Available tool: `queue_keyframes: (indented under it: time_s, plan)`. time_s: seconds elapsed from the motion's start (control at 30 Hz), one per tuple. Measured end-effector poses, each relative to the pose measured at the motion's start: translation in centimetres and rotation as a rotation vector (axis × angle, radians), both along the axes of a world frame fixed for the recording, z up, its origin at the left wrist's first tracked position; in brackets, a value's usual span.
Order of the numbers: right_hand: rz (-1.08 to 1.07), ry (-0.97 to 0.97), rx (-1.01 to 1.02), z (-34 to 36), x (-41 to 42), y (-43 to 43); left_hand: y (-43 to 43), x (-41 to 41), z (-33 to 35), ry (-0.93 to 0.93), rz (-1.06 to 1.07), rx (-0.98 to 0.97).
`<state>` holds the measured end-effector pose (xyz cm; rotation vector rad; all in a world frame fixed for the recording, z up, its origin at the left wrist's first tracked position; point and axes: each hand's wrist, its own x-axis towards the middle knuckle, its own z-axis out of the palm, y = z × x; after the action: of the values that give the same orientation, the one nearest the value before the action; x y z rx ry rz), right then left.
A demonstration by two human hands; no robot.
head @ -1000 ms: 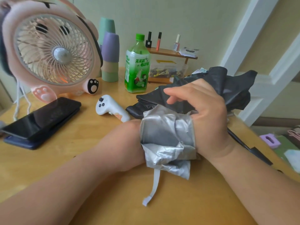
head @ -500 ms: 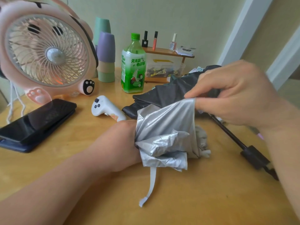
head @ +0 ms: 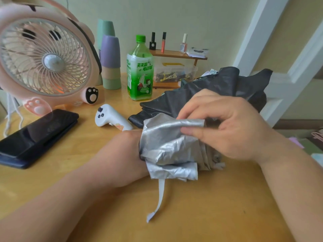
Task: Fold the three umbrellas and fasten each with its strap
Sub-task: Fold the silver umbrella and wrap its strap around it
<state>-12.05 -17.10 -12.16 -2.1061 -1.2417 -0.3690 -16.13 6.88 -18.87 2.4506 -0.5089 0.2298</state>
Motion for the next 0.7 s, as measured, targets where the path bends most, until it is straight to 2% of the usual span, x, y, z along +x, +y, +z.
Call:
queue_keyframes:
  time_s: [0.1,0.23,0.3,0.37,0.47,0.5,0.6,0.7]
  plan:
    - [0.022,0.057,0.197,0.4,0.3,0.5,0.5,0.0,-0.2,-0.032,-0.060,-0.075]
    - [-0.102,0.142,0.524,0.2,0.5,0.5,0.3,0.2,-0.3,-0.065,-0.097,-0.122]
    - [-0.145,0.131,0.555,-1.1,-0.4,-0.1,0.2,0.1,-0.2,-0.083,-0.086,-0.124]
    - [-0.202,0.197,0.411,-2.7,-2.1,-0.9,0.1,0.2,-0.2,-0.072,-0.067,-0.121]
    - [-0.443,0.439,-0.154,-4.5,-4.1,-0.8,0.3,0.4,-0.5,-0.030,-0.012,-0.125]
    - [-0.520,0.500,-0.265,-4.6,-4.3,-0.3,0.3,0.6,-0.6,-0.010,0.007,-0.122]
    - [-0.604,0.479,-0.343,-4.8,-3.5,0.8,0.3,0.9,-0.6,0.051,0.045,-0.103]
    - [-0.578,0.482,-0.299,-4.9,-2.7,0.2,0.2,1.0,-0.4,0.103,0.076,-0.112]
